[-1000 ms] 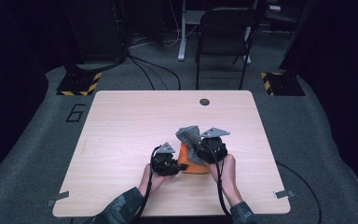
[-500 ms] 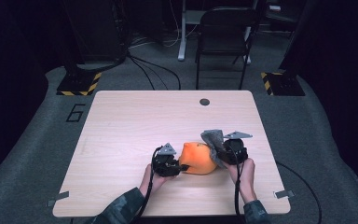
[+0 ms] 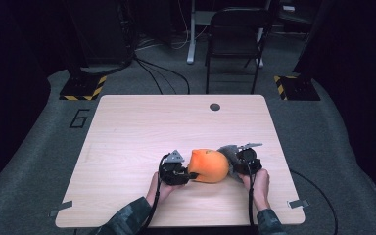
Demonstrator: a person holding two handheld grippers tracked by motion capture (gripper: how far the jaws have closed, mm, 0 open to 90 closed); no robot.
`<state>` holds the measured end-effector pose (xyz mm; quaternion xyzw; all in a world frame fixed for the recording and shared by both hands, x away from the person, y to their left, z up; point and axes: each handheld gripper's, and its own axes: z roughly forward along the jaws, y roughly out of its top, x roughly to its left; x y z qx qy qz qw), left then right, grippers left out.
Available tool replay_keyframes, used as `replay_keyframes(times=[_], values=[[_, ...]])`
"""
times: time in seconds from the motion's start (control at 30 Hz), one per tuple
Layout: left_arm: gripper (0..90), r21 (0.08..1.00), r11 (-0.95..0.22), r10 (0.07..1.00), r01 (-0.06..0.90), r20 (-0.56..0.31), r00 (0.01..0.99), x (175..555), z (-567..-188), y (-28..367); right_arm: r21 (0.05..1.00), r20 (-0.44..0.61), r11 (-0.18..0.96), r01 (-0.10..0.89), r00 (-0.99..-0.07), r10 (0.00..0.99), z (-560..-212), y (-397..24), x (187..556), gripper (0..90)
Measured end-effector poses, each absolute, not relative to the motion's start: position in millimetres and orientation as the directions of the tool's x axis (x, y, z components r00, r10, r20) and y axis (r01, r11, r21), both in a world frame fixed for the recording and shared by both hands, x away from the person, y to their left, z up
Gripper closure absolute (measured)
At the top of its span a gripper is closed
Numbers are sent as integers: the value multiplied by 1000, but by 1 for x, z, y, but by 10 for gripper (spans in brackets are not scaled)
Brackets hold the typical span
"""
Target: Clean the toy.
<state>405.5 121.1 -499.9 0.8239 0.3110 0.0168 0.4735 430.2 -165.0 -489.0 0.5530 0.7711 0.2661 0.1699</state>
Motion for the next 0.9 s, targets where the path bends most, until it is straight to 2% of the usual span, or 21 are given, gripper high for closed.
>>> replay_keyframes(times=[0.1,0.23,0.43,0.57,0.63,0.67,0.9], values=[[708,790,-358,529,498,-267,805,406,-500,121,647,46,213,732,-317,947,-470,-169,424,743],[704,793,-355,532,495,-263,805,405,-500,120,736,85,176,654,-346,934,-432,-169,410,742],[691,794,-365,532,486,-251,809,404,-499,119,831,116,197,520,-509,853,-388,-132,385,739],[694,795,-370,534,480,-240,811,403,-499,118,829,51,290,479,-580,813,-388,-95,376,738],[698,792,-381,527,477,-238,816,404,-499,119,802,-37,366,473,-571,820,-399,-82,378,738],[699,790,-383,531,479,-236,814,405,-500,119,788,-44,384,482,-577,816,-406,-79,380,739],[699,798,-368,529,478,-243,813,404,-501,117,781,-61,390,487,-563,824,-414,-86,384,739]])
